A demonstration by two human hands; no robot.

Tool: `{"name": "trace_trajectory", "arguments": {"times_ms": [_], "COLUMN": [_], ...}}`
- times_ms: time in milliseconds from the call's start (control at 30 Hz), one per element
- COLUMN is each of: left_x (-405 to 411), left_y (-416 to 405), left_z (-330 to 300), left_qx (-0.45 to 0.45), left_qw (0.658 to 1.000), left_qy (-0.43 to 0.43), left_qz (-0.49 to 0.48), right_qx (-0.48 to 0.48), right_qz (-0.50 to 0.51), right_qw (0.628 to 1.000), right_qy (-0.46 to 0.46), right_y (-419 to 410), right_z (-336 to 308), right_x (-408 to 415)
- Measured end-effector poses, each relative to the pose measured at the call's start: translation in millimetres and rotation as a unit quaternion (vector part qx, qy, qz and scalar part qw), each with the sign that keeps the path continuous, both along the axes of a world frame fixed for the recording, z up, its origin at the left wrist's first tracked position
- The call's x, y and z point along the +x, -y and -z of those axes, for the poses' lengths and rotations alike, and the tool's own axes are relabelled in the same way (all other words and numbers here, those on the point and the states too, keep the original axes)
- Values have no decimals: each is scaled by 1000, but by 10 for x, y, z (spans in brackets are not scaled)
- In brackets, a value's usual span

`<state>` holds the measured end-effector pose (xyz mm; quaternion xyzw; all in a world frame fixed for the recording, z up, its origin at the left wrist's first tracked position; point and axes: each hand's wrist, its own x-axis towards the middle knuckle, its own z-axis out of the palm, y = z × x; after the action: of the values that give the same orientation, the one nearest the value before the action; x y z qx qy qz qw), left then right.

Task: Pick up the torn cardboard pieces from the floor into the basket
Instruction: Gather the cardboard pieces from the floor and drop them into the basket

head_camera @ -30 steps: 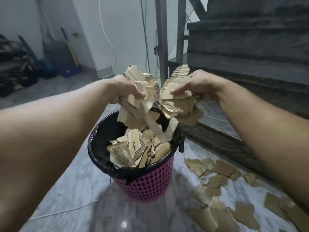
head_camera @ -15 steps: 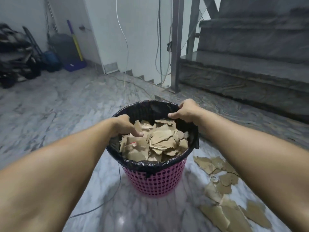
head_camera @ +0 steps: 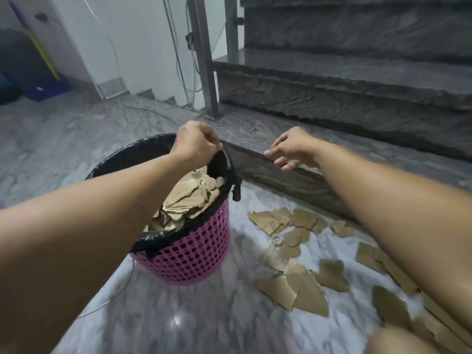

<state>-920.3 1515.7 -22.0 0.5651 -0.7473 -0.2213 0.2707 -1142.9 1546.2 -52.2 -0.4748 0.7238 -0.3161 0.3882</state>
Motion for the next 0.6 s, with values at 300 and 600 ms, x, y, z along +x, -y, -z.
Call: {"name": "trace_trajectory", "arguments": {"times_ms": [300, 600], "left_x": [-968, -1360], "left_y": [-387, -283], "left_z": [703, 1809], "left_qx": [-30, 147], "left_qw": [972, 917], "left_qy": [194, 316], "left_qz": [127, 195], "right_qx": [120, 225], "right_qz": [36, 46], "right_qw": [992, 969], "right_qy": [2, -90], "right_y": [-508, -734], "right_z": [927, 1683], "right_x": [-883, -1310]}}
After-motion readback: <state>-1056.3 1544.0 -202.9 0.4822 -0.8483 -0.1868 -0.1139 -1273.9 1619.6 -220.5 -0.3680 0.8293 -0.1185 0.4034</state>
